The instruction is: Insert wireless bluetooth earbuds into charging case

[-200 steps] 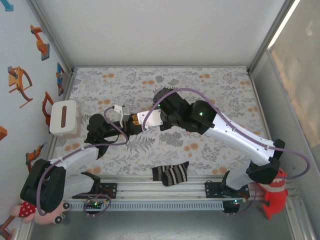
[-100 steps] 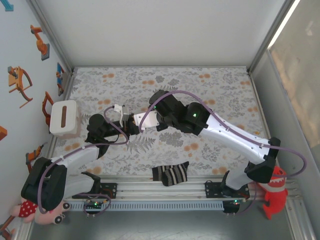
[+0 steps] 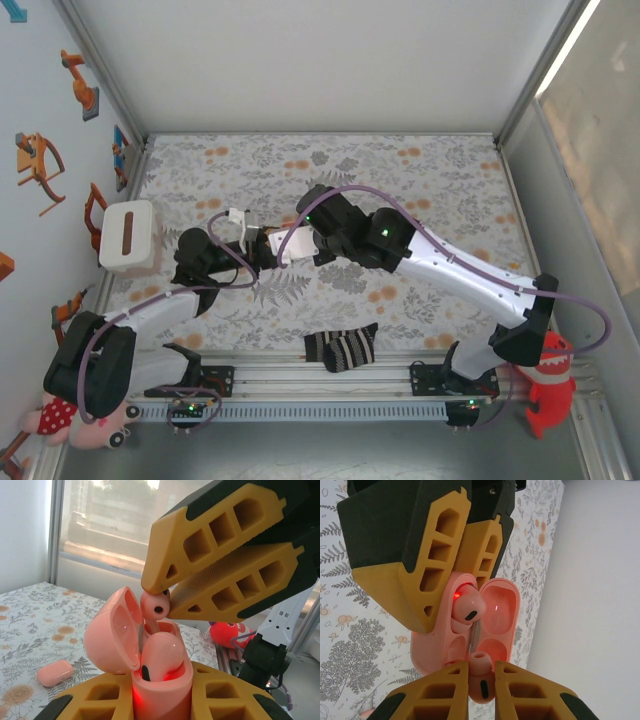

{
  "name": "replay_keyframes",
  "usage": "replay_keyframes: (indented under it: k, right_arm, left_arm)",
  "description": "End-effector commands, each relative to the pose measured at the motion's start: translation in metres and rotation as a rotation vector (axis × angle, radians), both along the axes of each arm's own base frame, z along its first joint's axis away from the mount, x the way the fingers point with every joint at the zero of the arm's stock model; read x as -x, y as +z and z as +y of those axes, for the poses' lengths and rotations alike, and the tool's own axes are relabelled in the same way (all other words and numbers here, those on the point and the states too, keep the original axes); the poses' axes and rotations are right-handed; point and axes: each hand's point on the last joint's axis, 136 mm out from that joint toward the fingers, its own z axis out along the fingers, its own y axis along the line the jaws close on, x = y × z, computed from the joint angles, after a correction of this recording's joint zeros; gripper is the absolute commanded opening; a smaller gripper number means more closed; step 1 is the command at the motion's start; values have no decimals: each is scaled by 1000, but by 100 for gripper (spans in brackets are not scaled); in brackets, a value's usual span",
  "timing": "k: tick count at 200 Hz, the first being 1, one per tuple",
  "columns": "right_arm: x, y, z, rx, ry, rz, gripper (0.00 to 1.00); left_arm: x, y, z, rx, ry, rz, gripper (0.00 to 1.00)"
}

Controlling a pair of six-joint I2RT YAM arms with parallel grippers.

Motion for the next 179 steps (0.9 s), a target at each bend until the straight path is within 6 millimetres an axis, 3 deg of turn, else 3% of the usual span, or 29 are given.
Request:
replay_keyframes:
  k: [1,107,150,179]
  right_arm:
    - [6,-1,2,-22,-3,26,15]
    - [23,9,4,-104,-1,134,26]
    - [33,40,1,-218,-2,166,40]
    - [35,74,-6,-366,-54,178,49]
  left_arm:
    - [4,19,-2,36,-30,-60,0]
    - [4,20,-2,40,-28,-67,0]
    - [4,21,-2,42,-25,-75,0]
    - [4,22,-1,44,-12,-85,0]
